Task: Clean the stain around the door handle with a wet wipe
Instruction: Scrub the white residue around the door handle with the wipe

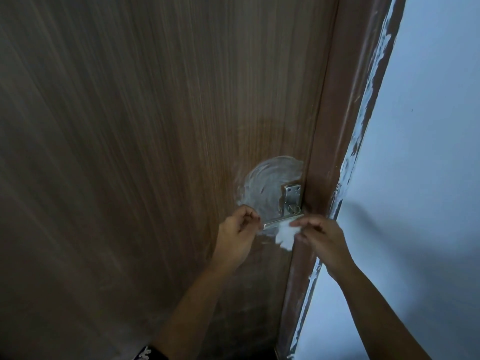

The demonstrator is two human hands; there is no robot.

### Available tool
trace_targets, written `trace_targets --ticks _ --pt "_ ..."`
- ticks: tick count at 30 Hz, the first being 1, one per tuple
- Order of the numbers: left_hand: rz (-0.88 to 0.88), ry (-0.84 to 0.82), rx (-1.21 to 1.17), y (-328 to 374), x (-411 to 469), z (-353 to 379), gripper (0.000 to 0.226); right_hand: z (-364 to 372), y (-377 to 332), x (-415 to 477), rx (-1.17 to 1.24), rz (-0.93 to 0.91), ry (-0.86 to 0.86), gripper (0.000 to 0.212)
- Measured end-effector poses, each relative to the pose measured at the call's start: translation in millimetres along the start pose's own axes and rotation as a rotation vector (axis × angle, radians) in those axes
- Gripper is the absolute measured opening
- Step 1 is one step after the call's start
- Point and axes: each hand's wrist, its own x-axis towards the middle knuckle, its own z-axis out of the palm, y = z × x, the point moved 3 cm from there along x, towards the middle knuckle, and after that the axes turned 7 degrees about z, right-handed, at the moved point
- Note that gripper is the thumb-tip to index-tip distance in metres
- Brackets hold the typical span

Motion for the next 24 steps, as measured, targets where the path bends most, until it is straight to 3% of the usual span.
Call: trace_targets --ticks 2,5,7,14,16,18,24 --pt "0.144 0.057 0.235 3.2 3.6 -10.1 0.010 -3.4 -2.9 8.5 -0.122 -0.082 0.183 0.019" --pt "0.402 0.137 0.691 16.5 15.2 -26.4 0.016 1.9 -14.7 20.0 -0.374 -0.254 0.316 0.022" --pt "0.542 0.192 0.869 26.0 25.6 -35.0 0.023 6.1 -14.8 30.6 -0.492 -0.281 0.379 0.024" --pt "0.831 0.247 1.193 41.9 61.4 -49.7 0.034 31.8 -6.3 57.6 -0.693 -0.284 0.377 0.034" --pt "0.899 0.267 1.257 42.2 68.9 -54.9 0.035 35.8 -4.7 57.5 -0.575 -0.245 0.370 0.036" --pt "0.946 0.304 1.306 42.4 76.4 -61.4 0.036 42.6 -3.8 58.2 -0.633 -0.325 0.301 0.049" --pt "1.010 0.366 1.437 29.6 96.2 -75.0 0.042 30.9 -7.7 73.2 -0.599 -0.316 0.499 0.029"
